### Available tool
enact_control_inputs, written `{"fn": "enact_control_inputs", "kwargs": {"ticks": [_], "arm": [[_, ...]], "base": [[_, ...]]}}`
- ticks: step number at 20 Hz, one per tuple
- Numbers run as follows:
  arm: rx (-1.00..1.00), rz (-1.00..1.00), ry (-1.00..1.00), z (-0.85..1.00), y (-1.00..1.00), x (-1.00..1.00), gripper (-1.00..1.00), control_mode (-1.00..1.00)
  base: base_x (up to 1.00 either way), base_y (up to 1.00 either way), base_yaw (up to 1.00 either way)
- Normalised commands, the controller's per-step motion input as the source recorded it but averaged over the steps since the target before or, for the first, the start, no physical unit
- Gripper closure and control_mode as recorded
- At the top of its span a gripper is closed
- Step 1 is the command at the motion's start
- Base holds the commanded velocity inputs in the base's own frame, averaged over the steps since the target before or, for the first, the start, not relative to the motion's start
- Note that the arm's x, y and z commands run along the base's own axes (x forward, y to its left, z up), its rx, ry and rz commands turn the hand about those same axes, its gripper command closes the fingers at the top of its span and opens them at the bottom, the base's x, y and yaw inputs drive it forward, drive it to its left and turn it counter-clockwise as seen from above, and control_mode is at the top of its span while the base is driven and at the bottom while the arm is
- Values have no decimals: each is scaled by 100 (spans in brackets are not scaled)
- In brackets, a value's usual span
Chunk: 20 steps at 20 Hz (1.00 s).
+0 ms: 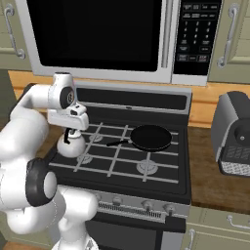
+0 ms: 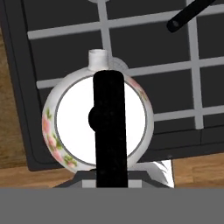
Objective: Pick the kettle from the counter and place it on a stove burner. Then turn the burner on.
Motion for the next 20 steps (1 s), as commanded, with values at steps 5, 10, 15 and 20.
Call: {"fn": "enact_control_inputs", "kwargs": {"ticks": [5, 10, 15, 20], "arm": [[-3, 0, 4, -14, -6, 3, 100, -100], [0, -4, 0, -27, -15, 3, 100, -100], [0, -3, 0, -35, -14, 8, 100, -100], [0, -1, 0, -10, -1, 31, 100, -100]], "base": [[0, 0, 0], [0, 0, 0], [0, 0, 0], [0, 0, 0]]}}
